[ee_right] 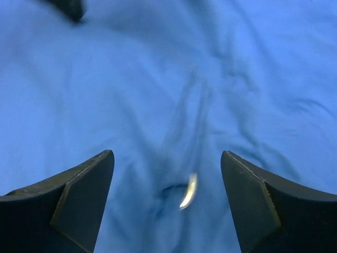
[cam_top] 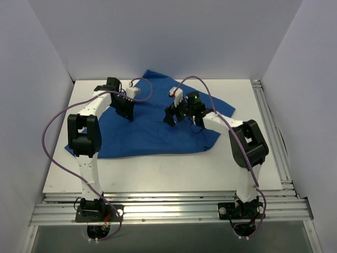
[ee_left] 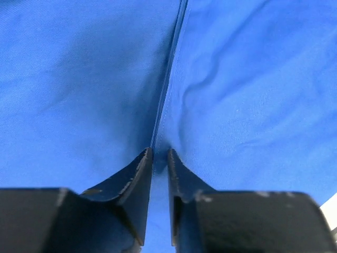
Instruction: Prepare the surgical pack
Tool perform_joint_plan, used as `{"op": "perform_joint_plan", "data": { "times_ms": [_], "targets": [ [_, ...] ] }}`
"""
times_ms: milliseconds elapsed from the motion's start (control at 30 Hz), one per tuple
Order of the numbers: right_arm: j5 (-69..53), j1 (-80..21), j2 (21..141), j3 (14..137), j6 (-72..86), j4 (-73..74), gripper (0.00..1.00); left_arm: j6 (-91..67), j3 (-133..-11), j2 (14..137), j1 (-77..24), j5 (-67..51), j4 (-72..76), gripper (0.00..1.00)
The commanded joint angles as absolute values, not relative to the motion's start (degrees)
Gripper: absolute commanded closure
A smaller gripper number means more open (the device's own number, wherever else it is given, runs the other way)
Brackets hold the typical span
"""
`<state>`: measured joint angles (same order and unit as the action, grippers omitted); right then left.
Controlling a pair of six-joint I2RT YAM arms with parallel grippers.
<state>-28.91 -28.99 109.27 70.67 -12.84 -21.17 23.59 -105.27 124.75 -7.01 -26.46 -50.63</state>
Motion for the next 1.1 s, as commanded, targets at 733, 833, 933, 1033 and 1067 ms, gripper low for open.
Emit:
{"op": "perform_joint_plan", "data": {
  "times_ms": [733, 833, 933, 1033, 1067],
  "targets": [
    [-47.4, -23.4, 137.5, 106.3, 18.4, 2.1, 0.38, 26.0, -107.8, 121.9, -5.0, -29.4, -53.9, 0.61],
    [-51.6, -23.3, 139.3, 106.9, 21.6, 1.7, 0.39, 28.7, -107.8, 122.0, -4.0, -31.3, -56.5, 0.55],
    [-54.5, -23.4, 142.4, 108.8, 24.0, 2.7, 0.42, 31.3, -106.4, 122.2, -3.6, -32.6, -58.6, 0.51],
    [-56.4, -23.6, 144.7, 110.7, 25.1, 3.1, 0.48, 32.5, -104.2, 121.7, -3.3, -33.3, -58.9, 0.5],
    [-56.4, -23.6, 144.8, 110.7, 25.5, 2.6, 0.5, 32.7, -103.8, 121.6, -3.3, -33.6, -58.8, 0.5]
  ]
}}
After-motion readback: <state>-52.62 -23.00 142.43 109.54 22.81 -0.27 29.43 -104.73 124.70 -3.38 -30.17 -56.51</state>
